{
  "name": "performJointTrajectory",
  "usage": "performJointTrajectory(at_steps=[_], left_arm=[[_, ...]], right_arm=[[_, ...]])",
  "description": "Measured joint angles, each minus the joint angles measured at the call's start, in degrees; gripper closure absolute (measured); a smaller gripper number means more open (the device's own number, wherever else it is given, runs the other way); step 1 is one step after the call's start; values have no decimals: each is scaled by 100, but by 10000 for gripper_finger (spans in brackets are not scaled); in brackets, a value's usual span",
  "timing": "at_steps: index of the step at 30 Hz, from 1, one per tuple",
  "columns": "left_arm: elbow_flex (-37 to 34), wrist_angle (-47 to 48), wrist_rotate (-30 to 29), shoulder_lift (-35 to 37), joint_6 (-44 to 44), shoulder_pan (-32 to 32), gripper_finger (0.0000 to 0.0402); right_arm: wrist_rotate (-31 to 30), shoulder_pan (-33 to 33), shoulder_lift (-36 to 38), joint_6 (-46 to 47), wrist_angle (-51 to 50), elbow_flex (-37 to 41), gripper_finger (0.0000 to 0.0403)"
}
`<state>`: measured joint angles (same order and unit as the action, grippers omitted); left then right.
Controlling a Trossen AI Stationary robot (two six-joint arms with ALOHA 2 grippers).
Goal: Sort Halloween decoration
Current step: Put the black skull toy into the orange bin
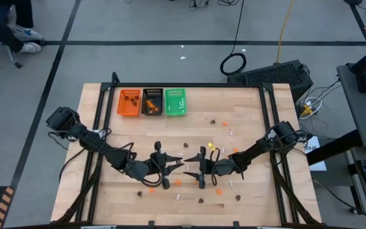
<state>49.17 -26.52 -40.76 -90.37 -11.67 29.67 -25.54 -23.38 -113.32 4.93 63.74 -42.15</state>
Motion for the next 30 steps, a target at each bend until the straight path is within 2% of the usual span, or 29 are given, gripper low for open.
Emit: performJointTrajectory(at_steps=[8,18,24,30], left_arm=[[0,17,25,1,106,-132,333],[0,13,23,2,1896,-153,333],[0,21,-138,54,2154,-153,333],[0,902,-155,633,2220,-247,333]], right_arm=[[2,3,1,-118,115,0,172],[0,13,3,-110,117,0,172],[-13,15,3,-90,117,0,172],[-16,15,3,-90,117,0,172]])
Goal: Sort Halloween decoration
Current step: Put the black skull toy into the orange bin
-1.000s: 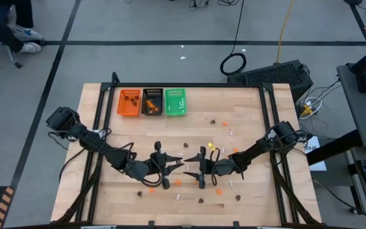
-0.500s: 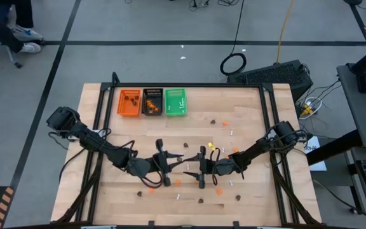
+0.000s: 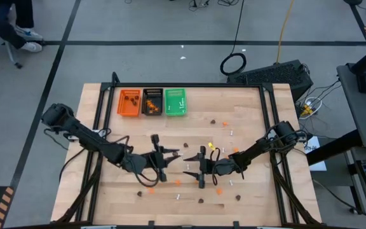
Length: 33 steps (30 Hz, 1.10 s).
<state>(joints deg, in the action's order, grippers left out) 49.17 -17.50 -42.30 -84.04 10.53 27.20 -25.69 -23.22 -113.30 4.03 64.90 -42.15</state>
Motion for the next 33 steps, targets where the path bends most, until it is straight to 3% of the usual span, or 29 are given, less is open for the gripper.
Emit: performJointTrajectory(at_steps=[11,17,27,33], left_arm=[[0,2008,-19,1388,-170,-808,333],[0,3623,-17,1962,-1536,-1580,333],[0,5863,-25,2191,-3153,-3161,333],[0,6307,311,2131,-3235,-4069,333]], right_arm=[[-2,0,0,-20,-1,0,172],[-4,0,0,-20,-28,0,172],[-2,24,0,-22,-44,0,172],[-2,28,0,-22,3,0,172]])
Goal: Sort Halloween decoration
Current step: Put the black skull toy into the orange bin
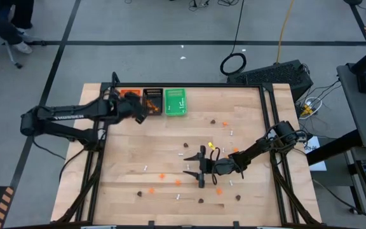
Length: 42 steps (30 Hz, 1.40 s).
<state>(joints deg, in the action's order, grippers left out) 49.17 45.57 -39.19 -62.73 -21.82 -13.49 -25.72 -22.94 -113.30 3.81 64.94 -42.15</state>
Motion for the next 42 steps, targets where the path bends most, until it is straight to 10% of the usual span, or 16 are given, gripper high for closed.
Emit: performJointTrajectory(at_steps=[21,42], left_arm=[[-2,-27,2272,-1139,1193,-3056,333],[-4,-656,2067,-2239,1193,-3229,305]], right_arm=[[37,-35,0,71,43,0,172],[26,27,0,-61,84,0,172]])
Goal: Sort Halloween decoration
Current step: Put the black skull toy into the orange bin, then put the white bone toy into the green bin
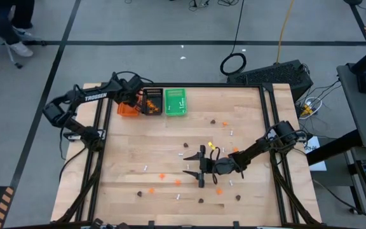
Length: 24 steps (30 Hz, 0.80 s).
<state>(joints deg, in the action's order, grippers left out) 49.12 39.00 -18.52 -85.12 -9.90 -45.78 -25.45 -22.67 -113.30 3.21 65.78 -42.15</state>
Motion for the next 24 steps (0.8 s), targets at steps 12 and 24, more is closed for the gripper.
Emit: performJointTrajectory(at_steps=[12,24], left_arm=[[0,6,-256,0,-242,139,221],[0,66,-430,913,-692,1505,214]], right_arm=[[0,43,0,1,0,0,172],[4,-11,621,62,-1061,-2,172]])
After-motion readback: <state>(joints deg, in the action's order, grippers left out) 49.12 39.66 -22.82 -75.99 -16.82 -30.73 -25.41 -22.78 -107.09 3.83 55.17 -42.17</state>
